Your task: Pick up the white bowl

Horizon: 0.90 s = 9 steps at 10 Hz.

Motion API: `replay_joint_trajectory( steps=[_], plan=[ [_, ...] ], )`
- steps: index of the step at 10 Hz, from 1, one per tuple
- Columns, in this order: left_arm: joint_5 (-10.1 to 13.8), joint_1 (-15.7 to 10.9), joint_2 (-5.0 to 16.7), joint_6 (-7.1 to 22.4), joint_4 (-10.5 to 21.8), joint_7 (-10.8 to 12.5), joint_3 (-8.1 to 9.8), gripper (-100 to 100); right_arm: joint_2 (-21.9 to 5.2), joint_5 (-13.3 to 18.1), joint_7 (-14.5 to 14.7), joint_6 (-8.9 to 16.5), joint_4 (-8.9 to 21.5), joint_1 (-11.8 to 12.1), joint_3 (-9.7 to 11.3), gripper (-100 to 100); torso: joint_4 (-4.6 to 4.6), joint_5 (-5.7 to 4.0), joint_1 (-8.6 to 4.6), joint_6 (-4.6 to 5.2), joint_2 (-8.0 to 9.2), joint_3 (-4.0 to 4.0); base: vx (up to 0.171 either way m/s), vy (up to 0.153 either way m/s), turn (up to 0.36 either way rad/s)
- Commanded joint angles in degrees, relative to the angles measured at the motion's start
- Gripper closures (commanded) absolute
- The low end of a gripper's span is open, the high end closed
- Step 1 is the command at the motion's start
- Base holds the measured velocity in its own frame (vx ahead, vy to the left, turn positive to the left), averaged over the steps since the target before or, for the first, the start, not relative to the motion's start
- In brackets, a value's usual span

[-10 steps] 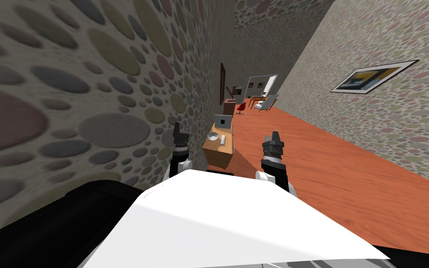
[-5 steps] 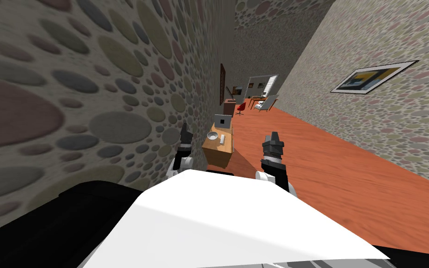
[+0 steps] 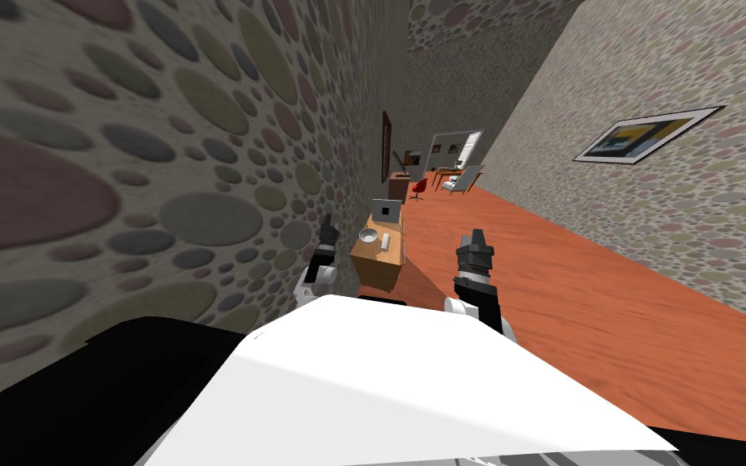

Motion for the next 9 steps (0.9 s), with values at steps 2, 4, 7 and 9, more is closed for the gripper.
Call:
replay_joint_trajectory(
  steps=[2, 4, 7, 9],
  plan=[
    [1.19, -3.58, 1.67, 2.91, 4.60, -0.02, 0.88, -100, 0.00, 0.00, 0.00, 0.00, 0.00, 0.00, 0.00, 0, 0.00, 0.00, 0.01, 0.00, 0.00, 0.00, -0.007, -0.032, -0.002],
    [1.95, -5.90, 2.62, 5.37, 7.37, -0.20, 1.46, -100, 0.00, 0.00, 0.00, 0.00, 0.00, 0.00, 0.00, 0, -0.01, 0.00, -0.01, -0.01, -0.02, -0.01, -0.003, -0.038, -0.003],
    [2.72, -8.74, 3.55, 7.92, 12.31, -0.41, 2.06, -100, 0.00, 0.00, 0.00, 0.00, 0.00, 0.00, 0.00, 0, -0.01, -0.01, -0.04, 0.00, -0.04, -0.02, 0.002, -0.038, -0.004],
    [3.49, -11.41, 4.44, 10.56, 15.83, -0.65, 2.68, -100, 0.00, 0.00, 0.00, 0.00, 0.00, 0.00, 0.00, 0, -0.01, -0.01, -0.05, 0.00, -0.04, -0.02, 0.000, -0.041, -0.006]
  ],
)
